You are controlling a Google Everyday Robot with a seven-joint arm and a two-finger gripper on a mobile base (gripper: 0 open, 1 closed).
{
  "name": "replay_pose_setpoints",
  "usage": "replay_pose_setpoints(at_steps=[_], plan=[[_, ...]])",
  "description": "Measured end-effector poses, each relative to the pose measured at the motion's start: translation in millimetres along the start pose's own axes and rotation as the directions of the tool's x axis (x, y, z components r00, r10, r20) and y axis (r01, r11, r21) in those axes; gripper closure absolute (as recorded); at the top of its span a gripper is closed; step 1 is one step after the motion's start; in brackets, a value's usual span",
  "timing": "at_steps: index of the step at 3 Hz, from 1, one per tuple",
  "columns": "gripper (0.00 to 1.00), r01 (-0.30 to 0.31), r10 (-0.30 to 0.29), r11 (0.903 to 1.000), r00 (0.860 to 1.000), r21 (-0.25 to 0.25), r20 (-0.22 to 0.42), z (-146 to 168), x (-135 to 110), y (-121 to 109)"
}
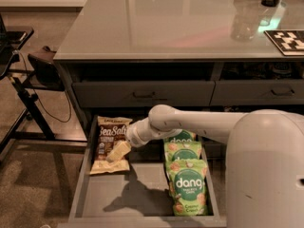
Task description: Pick brown chip bag from middle drawer and place on counter
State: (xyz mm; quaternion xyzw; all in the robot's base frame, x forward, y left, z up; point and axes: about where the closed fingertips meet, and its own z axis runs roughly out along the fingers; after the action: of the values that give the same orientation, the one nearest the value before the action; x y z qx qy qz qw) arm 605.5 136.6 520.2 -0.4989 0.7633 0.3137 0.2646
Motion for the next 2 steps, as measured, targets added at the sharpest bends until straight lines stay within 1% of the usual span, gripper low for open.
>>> replay_pose_setpoints(at_steps=[1,2], plan=[[0.0,-0.006,0.006,1.0,1.0,0.003,0.001,2,2,-1],[0.0,-0.046,0.045,0.9988,0.999,0.017,0.026,17,18,-23]])
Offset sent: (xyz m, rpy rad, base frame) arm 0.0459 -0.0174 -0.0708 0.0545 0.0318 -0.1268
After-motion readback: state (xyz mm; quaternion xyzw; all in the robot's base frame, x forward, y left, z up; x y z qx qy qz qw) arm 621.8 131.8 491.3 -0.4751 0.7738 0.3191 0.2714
